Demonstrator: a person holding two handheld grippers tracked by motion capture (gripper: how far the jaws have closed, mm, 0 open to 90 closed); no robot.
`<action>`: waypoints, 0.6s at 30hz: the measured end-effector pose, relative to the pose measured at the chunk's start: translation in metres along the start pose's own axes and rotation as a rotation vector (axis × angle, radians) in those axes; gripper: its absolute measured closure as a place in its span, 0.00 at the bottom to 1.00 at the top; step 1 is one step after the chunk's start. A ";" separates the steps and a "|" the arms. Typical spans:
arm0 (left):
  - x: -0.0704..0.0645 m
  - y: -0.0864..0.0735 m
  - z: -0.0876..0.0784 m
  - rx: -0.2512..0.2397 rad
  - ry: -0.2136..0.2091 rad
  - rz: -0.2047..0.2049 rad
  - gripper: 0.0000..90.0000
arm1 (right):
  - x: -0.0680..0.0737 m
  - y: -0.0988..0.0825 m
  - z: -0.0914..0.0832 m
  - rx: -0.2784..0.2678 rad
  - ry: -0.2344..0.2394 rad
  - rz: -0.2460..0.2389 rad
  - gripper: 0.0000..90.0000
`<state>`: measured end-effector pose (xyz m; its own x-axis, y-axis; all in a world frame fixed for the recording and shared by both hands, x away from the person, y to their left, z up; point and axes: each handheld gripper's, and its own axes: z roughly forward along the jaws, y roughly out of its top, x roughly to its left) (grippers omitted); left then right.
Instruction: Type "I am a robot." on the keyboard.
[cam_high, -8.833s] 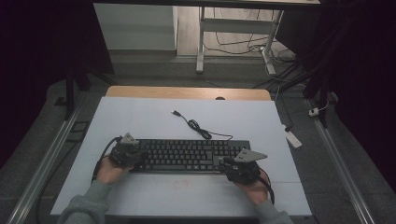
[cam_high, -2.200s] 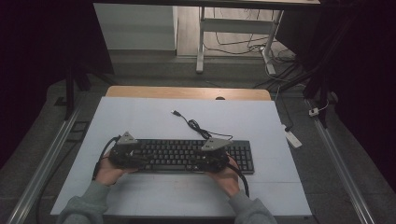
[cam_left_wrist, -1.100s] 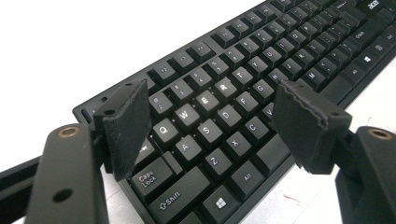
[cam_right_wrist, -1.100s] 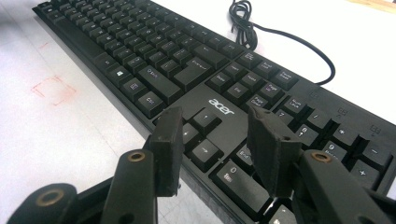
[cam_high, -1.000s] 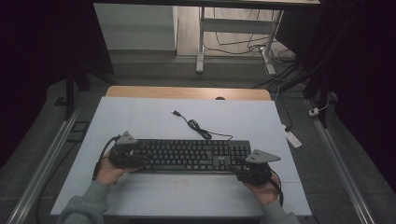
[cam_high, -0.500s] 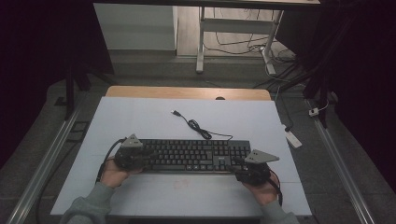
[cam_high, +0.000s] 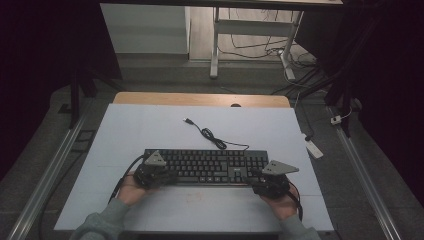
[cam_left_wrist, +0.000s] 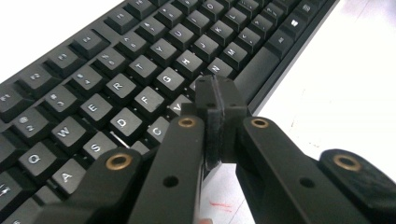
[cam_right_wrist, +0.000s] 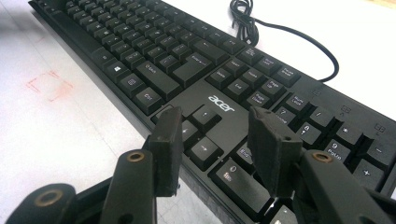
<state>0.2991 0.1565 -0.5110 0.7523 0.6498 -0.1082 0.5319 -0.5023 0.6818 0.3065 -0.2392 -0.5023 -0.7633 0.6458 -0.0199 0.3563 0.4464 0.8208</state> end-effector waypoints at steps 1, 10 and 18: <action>-0.001 0.000 0.001 0.002 0.000 0.002 0.99 | 0.000 0.000 0.000 0.001 0.000 0.002 0.61; -0.004 0.001 0.006 0.022 0.005 0.024 0.99 | 0.000 -0.001 0.001 0.001 0.002 0.002 0.61; -0.005 0.000 0.013 0.033 -0.001 0.024 0.99 | -0.001 -0.001 0.001 0.002 0.000 0.003 0.61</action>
<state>0.3002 0.1457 -0.5197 0.7653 0.6370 -0.0926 0.5263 -0.5363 0.6599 0.3072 -0.2399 -0.5033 -0.7624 0.6468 -0.0173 0.3594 0.4456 0.8199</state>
